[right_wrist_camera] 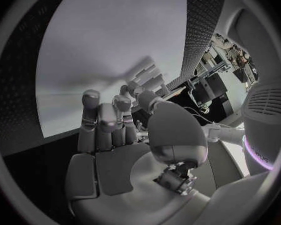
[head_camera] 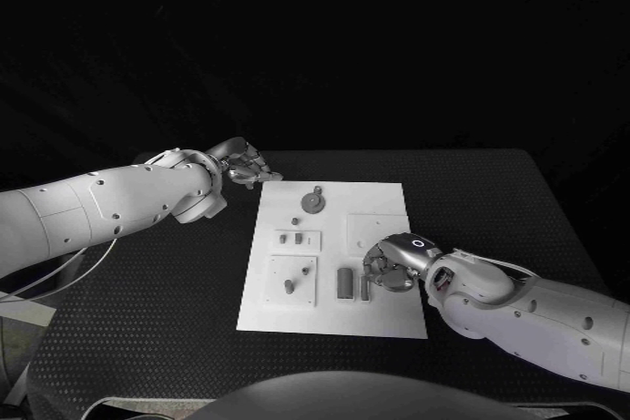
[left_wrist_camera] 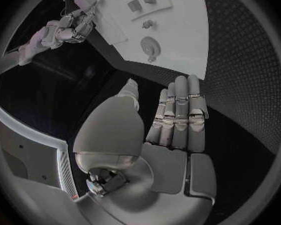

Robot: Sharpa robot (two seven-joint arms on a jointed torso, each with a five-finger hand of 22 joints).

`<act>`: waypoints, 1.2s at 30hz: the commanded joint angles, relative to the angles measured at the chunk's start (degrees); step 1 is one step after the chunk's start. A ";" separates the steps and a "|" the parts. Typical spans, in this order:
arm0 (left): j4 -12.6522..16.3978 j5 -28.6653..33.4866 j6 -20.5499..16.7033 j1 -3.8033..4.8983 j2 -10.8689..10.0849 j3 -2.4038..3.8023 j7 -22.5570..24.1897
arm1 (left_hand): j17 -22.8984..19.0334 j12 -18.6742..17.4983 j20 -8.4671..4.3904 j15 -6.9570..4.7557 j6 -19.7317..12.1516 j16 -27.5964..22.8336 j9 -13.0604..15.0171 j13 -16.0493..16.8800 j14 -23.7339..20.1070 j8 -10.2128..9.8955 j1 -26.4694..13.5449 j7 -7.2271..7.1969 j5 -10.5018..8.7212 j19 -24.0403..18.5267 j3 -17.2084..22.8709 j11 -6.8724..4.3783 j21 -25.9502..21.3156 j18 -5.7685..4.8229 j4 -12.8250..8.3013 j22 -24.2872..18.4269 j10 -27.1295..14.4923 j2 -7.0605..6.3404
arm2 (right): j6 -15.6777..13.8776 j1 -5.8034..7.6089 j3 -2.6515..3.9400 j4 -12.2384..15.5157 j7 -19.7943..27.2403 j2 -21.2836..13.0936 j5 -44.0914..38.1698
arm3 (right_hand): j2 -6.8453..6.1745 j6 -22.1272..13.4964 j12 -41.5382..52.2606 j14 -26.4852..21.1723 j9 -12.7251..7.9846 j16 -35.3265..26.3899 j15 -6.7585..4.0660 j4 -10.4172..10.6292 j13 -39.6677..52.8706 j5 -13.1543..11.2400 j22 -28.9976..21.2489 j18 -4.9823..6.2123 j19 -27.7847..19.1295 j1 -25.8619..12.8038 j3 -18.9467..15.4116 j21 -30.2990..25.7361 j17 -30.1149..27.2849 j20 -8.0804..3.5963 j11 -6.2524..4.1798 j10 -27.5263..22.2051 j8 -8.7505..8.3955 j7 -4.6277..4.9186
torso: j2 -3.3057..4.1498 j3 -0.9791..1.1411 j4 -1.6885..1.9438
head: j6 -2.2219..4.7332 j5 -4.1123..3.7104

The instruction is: Assemble the parts on the task board

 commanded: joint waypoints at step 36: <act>-2.65 29.14 0.81 0.02 1.90 0.04 13.57 | -6.23 -0.42 6.62 7.20 -1.89 -16.00 -0.97 -3.56 -14.00 -1.46 7.18 0.07 0.14 -15.57 -4.46 2.39 -0.31 -0.28 -0.10 -7.01 -7.08 2.62 | 1.92 4.57 8.40 -19.82 19.80 2.35 58.77 | -3.42 -13.27 -42.79 -31.92 -3.53 -46.61 18.31 -0.09 -33.80 -0.06 -12.34 -9.66 -37.39 -1.25 0.98 -28.95 -22.79 9.82 11.15 -20.04 -7.12 6.58 | -0.96 0.18 -0.14 | 10.86 -2.23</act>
